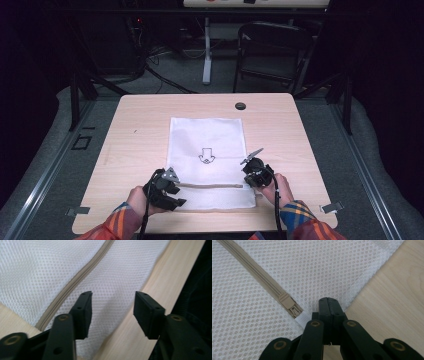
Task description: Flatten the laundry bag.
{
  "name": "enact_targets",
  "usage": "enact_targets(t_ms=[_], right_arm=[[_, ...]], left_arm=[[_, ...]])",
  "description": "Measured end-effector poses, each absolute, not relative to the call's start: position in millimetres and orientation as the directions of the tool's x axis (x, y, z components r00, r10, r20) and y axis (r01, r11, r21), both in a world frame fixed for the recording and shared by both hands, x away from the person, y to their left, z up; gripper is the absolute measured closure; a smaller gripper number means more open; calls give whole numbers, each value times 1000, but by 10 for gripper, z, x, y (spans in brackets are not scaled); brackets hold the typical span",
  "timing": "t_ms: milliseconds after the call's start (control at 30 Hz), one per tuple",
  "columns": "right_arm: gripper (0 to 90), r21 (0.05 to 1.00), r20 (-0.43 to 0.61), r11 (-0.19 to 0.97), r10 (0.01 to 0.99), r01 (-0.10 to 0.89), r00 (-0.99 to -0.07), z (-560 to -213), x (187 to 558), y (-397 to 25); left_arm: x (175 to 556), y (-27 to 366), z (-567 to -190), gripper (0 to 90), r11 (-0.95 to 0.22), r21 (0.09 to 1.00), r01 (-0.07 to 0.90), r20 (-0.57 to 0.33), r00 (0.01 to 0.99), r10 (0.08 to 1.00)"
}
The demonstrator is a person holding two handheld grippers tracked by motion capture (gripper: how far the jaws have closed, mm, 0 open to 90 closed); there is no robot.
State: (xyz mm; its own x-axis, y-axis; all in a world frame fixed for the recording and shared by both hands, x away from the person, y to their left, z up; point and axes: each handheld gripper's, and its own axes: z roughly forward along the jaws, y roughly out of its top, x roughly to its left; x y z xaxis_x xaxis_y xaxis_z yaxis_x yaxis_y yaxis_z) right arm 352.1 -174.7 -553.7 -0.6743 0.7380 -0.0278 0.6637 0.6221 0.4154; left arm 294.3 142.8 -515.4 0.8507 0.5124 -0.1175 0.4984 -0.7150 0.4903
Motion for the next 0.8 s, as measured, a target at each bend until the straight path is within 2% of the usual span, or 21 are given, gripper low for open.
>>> enact_targets(t_ms=[167, 233, 300, 367, 400, 467, 500, 533, 567, 600, 767, 800], right_arm=[[900, 415, -16, 624, 733, 662, -680, -5525, 3535, -1767], [887, 422, -12, 623, 730, 658, -683, -5518, 3535, -1770], [816, 437, 2, 609, 735, 662, -678, -5487, 3531, -1776], [697, 457, 22, 593, 737, 663, -675, -5434, 3525, -1786], [697, 457, 22, 593, 737, 663, -675, -5434, 3525, -1786], [613, 461, 33, 591, 734, 662, -679, -5393, 3517, -1801], [528, 464, 48, 583, 735, 667, -676, -5358, 3502, -1819], [528, 464, 48, 583, 735, 667, -676, -5358, 3502, -1819], [414, 471, 61, 568, 743, 675, -667, -5332, 3490, -1841], [414, 471, 61, 568, 743, 675, -667, -5332, 3490, -1841], [188, 479, 107, 541, 746, 692, -657, -5280, 3437, -1906], [175, 475, 103, 549, 742, 688, -663, -5270, 3433, -1920]], left_arm=[[2925, 1418, -5100, 331, -694, 525, 493, -116, 849, 515], [2948, 1415, -5098, 299, -689, 531, 493, -115, 848, 518], [2976, 1411, -5097, 245, -685, 537, 493, -113, 847, 520], [3023, 1390, -5091, 191, -672, 550, 496, -114, 842, 527], [3023, 1390, -5091, 181, -672, 550, 496, -114, 842, 527], [3064, 1360, -5087, 170, -665, 558, 495, -114, 840, 530], [3103, 1328, -5083, 155, -669, 560, 490, -111, 844, 525], [3103, 1328, -5083, 155, -669, 560, 490, -111, 844, 525], [3142, 1278, -5084, 154, -665, 565, 489, -110, 843, 526], [3142, 1278, -5084, 151, -665, 565, 489, -110, 843, 526], [3222, 1175, -5099, 146, -662, 573, 483, -118, 848, 517], [3227, 1159, -5100, 146, -661, 576, 482, -117, 848, 517]])
